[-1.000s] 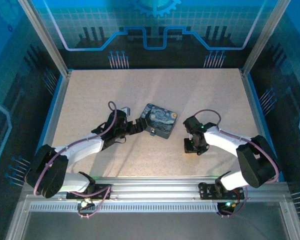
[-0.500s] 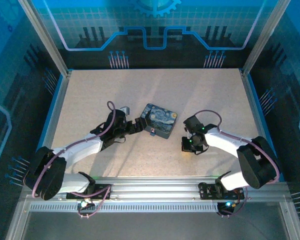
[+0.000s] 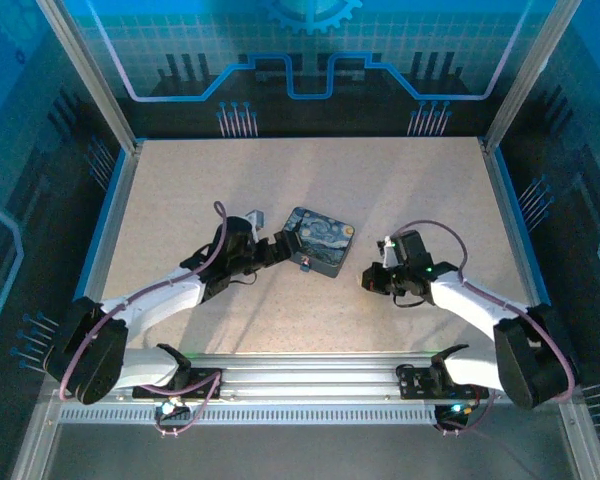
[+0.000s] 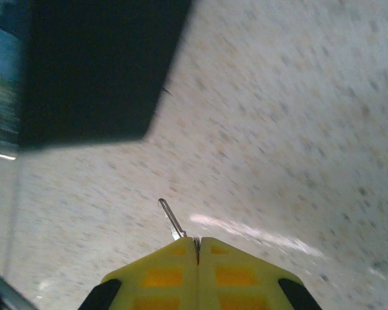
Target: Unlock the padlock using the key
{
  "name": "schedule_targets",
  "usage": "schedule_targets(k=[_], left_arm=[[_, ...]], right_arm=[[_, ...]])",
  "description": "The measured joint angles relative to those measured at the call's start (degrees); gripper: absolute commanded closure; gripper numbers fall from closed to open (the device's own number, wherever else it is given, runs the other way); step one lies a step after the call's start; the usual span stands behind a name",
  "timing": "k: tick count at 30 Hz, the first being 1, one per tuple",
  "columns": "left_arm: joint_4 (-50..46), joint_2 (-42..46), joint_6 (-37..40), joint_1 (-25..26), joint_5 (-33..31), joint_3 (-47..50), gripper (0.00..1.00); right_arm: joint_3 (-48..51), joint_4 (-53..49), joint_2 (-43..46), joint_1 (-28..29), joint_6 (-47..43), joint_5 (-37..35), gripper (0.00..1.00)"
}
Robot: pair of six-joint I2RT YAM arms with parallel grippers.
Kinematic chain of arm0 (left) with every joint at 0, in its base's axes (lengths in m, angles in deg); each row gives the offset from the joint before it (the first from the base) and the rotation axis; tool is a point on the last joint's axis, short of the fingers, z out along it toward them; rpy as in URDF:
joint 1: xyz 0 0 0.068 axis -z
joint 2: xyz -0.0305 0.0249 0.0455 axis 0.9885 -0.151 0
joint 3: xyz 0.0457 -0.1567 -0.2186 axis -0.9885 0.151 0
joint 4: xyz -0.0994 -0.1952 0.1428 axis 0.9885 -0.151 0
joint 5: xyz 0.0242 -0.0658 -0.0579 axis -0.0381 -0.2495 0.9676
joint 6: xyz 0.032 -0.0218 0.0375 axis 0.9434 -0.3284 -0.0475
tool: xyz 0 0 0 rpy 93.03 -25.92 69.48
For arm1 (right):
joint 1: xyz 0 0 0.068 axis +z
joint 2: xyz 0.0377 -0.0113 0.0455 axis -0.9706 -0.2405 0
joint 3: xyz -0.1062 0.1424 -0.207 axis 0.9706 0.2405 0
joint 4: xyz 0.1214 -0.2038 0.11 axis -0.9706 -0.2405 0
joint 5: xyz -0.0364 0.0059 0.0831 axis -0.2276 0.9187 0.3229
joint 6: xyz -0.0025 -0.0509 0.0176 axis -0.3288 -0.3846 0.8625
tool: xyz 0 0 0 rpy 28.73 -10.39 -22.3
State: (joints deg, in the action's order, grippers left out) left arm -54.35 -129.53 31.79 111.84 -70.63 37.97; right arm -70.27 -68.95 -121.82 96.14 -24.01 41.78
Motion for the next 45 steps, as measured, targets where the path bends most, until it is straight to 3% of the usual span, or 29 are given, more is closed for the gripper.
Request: schedule_targets(k=[9,22,37,45], left_arm=[[2.08,-6.47,1.86,5.95,2.95,-13.75,0.14],[1.03,-11.10,8.07,6.54,4.28,-23.80,0.23],[-0.72,-12.26,12.26,10.64,4.46,-27.28,0.37],[-0.79,-14.80,12.20,10.86,5.03,-27.67,0.53]], right_arm=[[-1.03,8.39,8.33,-3.43,-0.59,5.64,1.00],[-6.82,8.70,8.94,-11.69,-7.54,19.93,1.00],[-6.80,14.84,9.62,-11.26,-8.98,28.92,1.00],[-6.80,15.19,9.64,-9.44,-8.96,29.05,1.00]])
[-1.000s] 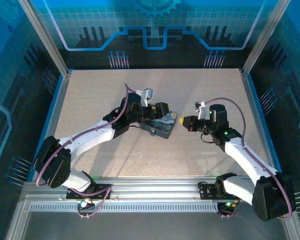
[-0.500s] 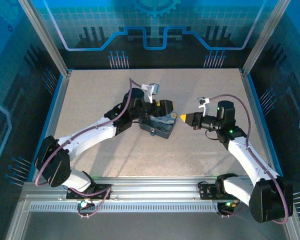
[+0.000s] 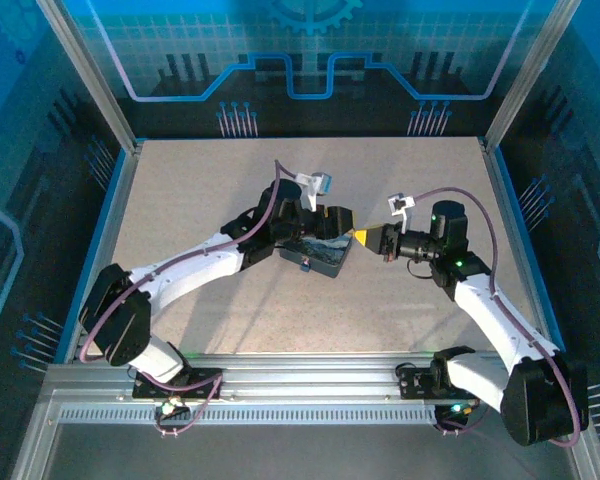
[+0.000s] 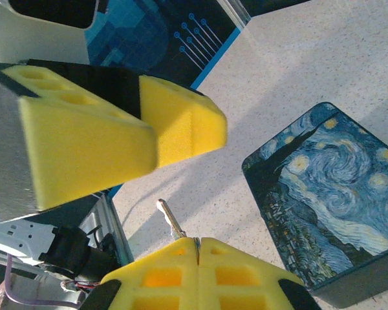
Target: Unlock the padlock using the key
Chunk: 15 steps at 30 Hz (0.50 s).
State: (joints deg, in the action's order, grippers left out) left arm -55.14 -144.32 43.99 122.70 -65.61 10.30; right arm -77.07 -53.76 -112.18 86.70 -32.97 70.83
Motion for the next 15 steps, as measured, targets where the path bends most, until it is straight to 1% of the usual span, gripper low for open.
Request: schedule_targets(k=[7,9,12,13,14,15], left_arm=[[0.37,-1.27,-0.07,0.44,1.33,-0.63,0.68],[0.55,-1.64,-0.24,0.63,1.53,-0.63,0.75],[0.70,-1.90,-0.17,0.79,1.81,-0.66,0.90],[0.72,-1.90,-0.02,0.79,1.95,-0.72,0.95],[0.74,-1.90,-0.11,0.81,1.97,-0.79,1.00],[0.68,-1.90,0.33,0.81,1.95,-0.83,1.00]], right_arm=[[0.00,1.44,-0.39,0.74,1.27,-1.11,1.00],[0.00,2.12,-0.81,0.79,1.86,-1.40,1.00],[0.00,2.51,-1.40,1.07,2.47,-1.77,1.00],[0.00,2.54,-1.64,1.07,2.64,-2.05,0.99],[0.00,2.51,-1.73,1.07,2.69,-2.14,0.93],[0.02,2.47,-1.73,1.07,2.80,-2.16,0.90]])
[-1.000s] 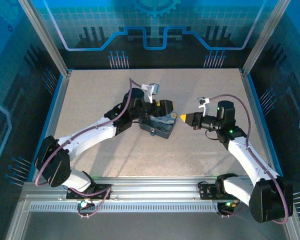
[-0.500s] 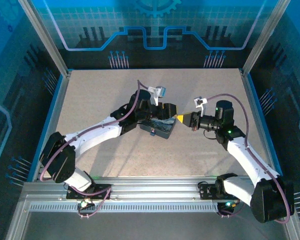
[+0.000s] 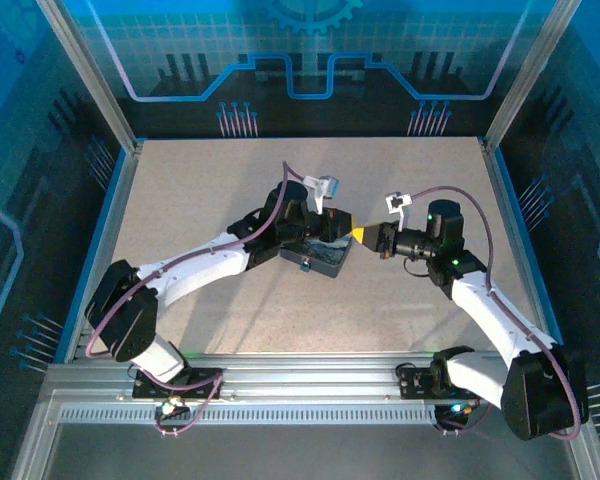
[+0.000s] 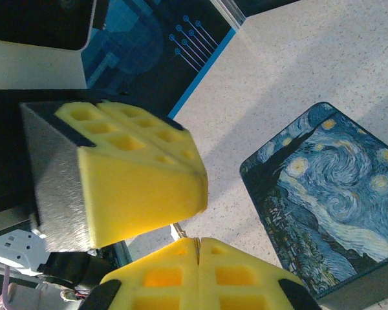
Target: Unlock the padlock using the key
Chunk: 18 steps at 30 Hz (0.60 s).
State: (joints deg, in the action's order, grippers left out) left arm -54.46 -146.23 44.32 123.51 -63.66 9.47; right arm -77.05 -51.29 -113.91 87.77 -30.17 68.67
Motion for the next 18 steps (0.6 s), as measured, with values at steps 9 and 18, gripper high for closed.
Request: schedule_targets(k=[9,18], left_arm=[[-2.38,0.92,1.68,-0.02,-0.81,-0.02,1.00],[-3.26,4.74,5.16,-0.02,-0.59,-0.02,1.00]], right_arm=[[2.71,-0.13,0.00,-4.00,0.11,2.34,0.69],[3.28,3.58,2.62,-5.88,1.20,8.70,0.54]])
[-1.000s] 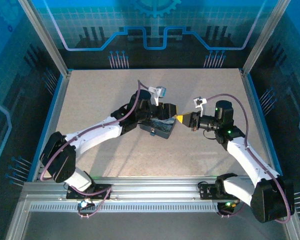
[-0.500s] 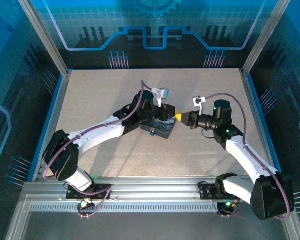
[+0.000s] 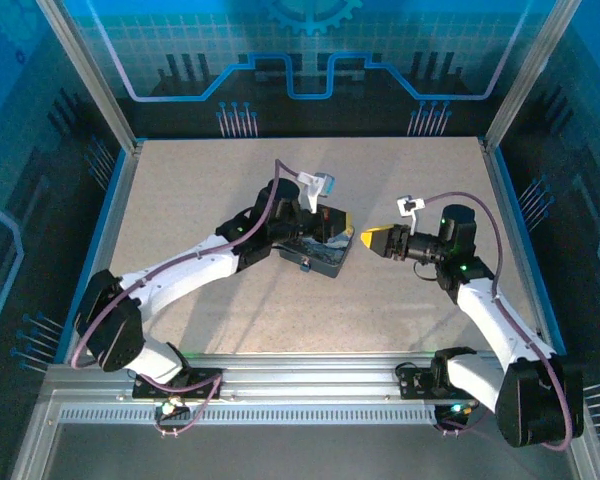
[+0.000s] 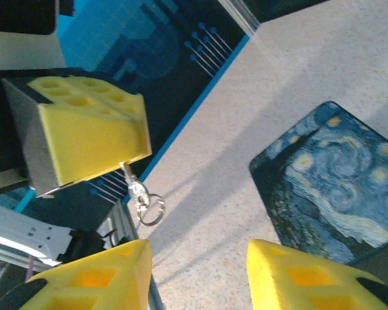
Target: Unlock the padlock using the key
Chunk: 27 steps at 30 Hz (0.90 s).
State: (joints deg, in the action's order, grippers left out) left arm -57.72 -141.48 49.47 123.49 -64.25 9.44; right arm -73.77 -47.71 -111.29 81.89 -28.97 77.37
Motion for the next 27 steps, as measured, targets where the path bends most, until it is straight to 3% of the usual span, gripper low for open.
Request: schedule_targets(k=[15,27], left_arm=[[-0.39,0.90,1.05,0.00,0.07,0.02,1.00],[-0.35,0.90,1.05,0.00,0.63,0.02,1.00]], right_arm=[[-0.04,6.88,-1.49,6.16,2.58,1.36,0.55],[-0.94,10.95,-4.07,7.43,4.94,0.00,0.61]])
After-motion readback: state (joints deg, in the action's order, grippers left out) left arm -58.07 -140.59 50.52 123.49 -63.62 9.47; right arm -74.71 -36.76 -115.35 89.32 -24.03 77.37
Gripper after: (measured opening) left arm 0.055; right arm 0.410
